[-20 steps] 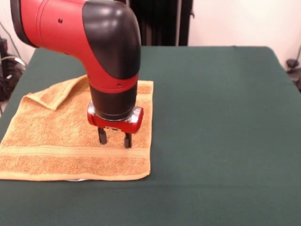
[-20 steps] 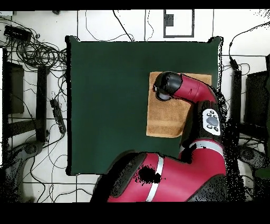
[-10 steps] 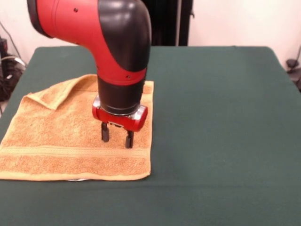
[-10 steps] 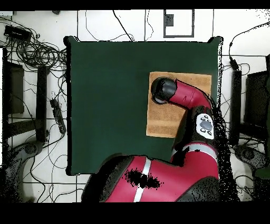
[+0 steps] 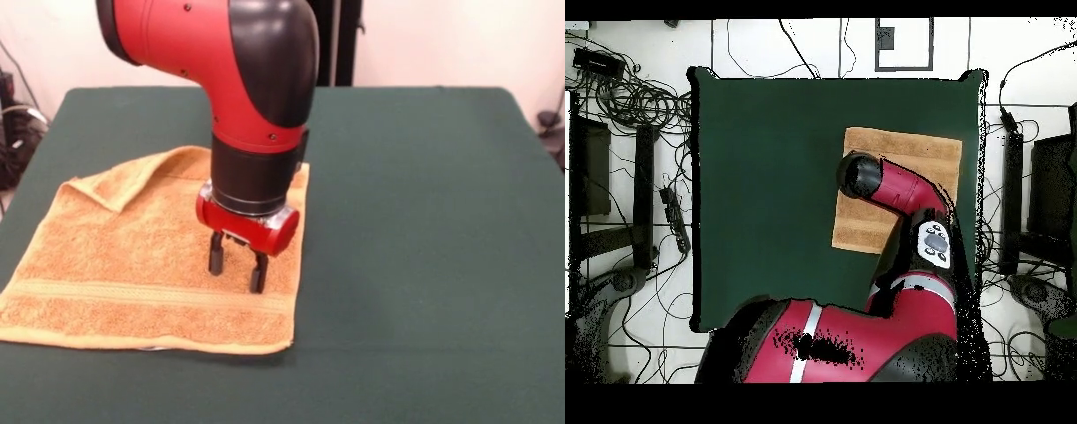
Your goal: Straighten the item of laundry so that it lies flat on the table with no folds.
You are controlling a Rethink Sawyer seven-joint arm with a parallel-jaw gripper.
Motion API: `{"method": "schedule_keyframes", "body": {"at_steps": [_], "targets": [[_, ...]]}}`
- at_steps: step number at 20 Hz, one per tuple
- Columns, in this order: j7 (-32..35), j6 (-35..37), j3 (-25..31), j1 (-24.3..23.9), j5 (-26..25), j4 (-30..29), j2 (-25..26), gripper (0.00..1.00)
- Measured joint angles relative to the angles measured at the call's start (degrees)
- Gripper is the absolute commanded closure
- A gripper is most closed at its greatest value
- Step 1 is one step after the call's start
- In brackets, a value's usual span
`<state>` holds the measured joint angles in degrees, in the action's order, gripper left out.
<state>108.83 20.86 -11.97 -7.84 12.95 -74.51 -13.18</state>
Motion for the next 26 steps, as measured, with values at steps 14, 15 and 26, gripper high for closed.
{"method": "schedule_keyframes", "body": {"at_steps": [14,15,26], "targets": [[1.1,-3.6,0.4,0.9,7.3,-2.5,-0.3,0.00],[1.1,-3.6,0.4,1.3,8.1,-2.6,-0.2,0.00],[3.1,-3.6,-0.7,8.8,15.9,-3.1,0.4,0.00]]}}
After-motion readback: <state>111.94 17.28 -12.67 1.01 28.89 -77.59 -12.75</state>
